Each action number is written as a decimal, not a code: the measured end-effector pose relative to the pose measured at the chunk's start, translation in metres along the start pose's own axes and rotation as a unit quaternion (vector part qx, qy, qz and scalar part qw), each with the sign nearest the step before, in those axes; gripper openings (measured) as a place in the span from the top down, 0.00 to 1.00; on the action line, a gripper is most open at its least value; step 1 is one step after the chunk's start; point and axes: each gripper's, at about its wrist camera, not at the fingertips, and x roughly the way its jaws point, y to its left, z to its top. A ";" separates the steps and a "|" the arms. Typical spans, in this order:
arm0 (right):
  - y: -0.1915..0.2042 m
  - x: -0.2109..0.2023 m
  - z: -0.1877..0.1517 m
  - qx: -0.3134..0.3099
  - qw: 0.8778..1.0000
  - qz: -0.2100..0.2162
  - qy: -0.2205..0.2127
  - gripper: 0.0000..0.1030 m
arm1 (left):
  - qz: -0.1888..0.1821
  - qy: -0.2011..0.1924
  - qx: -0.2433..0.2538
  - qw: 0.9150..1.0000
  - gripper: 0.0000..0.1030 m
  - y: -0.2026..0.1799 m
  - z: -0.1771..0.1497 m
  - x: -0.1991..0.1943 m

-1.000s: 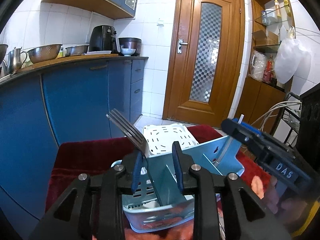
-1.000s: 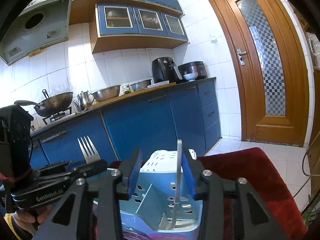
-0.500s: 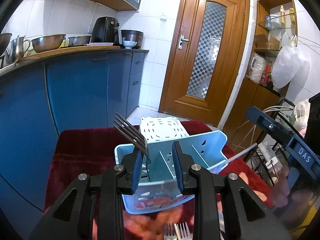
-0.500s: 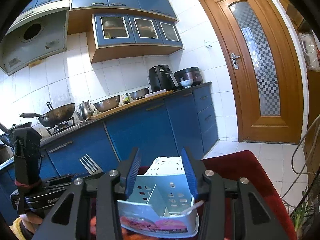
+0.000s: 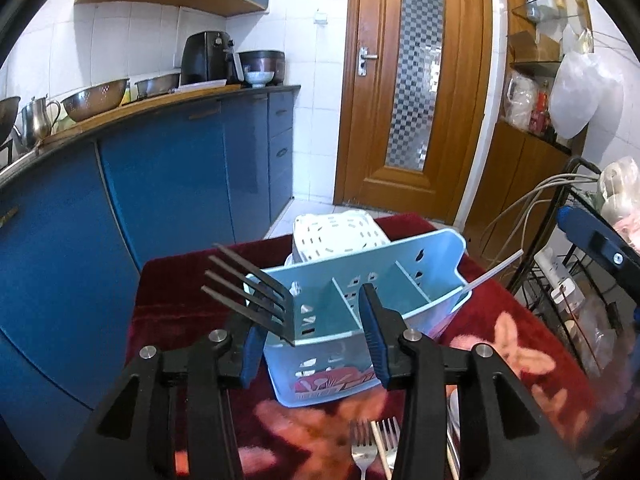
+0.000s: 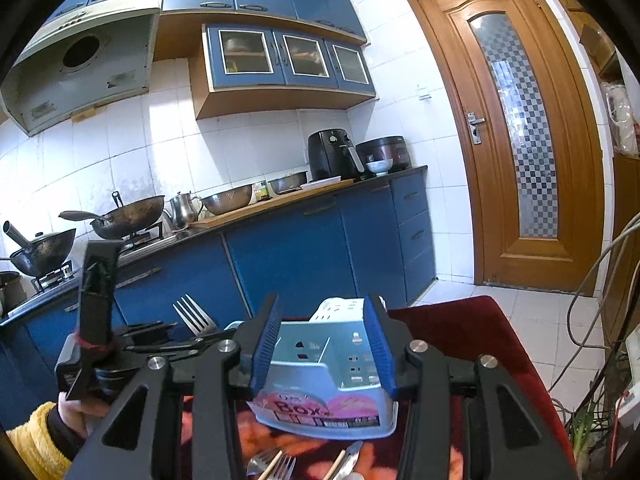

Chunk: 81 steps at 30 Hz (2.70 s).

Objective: Organize utensils

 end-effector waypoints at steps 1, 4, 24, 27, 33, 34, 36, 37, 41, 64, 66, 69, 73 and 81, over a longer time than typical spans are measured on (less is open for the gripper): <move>0.000 -0.001 -0.001 0.000 1.000 0.000 0.001 0.55 | 0.004 0.006 -0.002 1.000 0.52 0.001 -0.001 0.002; -0.001 -0.004 -0.005 0.002 1.000 0.001 0.006 0.55 | 0.018 0.013 -0.002 1.000 0.52 0.003 -0.005 0.004; -0.011 -0.011 -0.027 0.035 0.999 0.002 0.030 0.55 | 0.033 0.025 -0.014 0.999 0.39 0.021 -0.024 -0.009; -0.010 -0.012 -0.030 0.036 0.999 0.003 0.036 0.55 | 0.033 0.026 -0.026 0.999 0.39 0.026 -0.031 -0.015; -0.008 -0.013 -0.044 0.037 0.997 -0.002 0.065 0.55 | 0.025 0.030 -0.047 0.998 0.39 0.030 -0.046 -0.029; -0.007 -0.013 -0.047 0.037 0.997 -0.003 0.073 0.55 | 0.023 0.031 -0.048 0.998 0.39 0.029 -0.048 -0.031; -0.007 -0.013 -0.054 0.036 0.996 -0.008 0.086 0.55 | 0.017 0.034 -0.052 0.998 0.39 0.027 -0.053 -0.035; -0.007 -0.013 -0.057 0.036 0.995 -0.011 0.093 0.55 | 0.014 0.036 -0.054 0.998 0.39 0.025 -0.058 -0.038; -0.008 -0.013 -0.072 0.038 0.992 -0.016 0.123 0.55 | 0.000 0.050 -0.057 0.997 0.39 0.017 -0.071 -0.040; -0.024 0.027 -0.134 0.067 0.961 -0.036 0.265 0.65 | -0.054 0.158 -0.074 0.983 0.62 -0.005 -0.122 0.028; -0.026 0.030 -0.137 0.073 0.959 -0.033 0.273 0.67 | -0.062 0.166 -0.079 0.981 0.65 -0.006 -0.123 0.033; -0.028 0.036 -0.141 0.080 0.955 -0.030 0.285 0.70 | -0.077 0.178 -0.088 0.977 0.70 -0.007 -0.125 0.042; -0.033 0.043 -0.144 0.088 0.952 -0.029 0.291 0.72 | -0.100 0.189 -0.105 0.971 0.80 -0.008 -0.127 0.053; -0.042 0.049 -0.144 0.110 0.949 -0.022 0.293 0.88 | -0.120 0.184 -0.119 0.968 0.96 -0.012 -0.127 0.057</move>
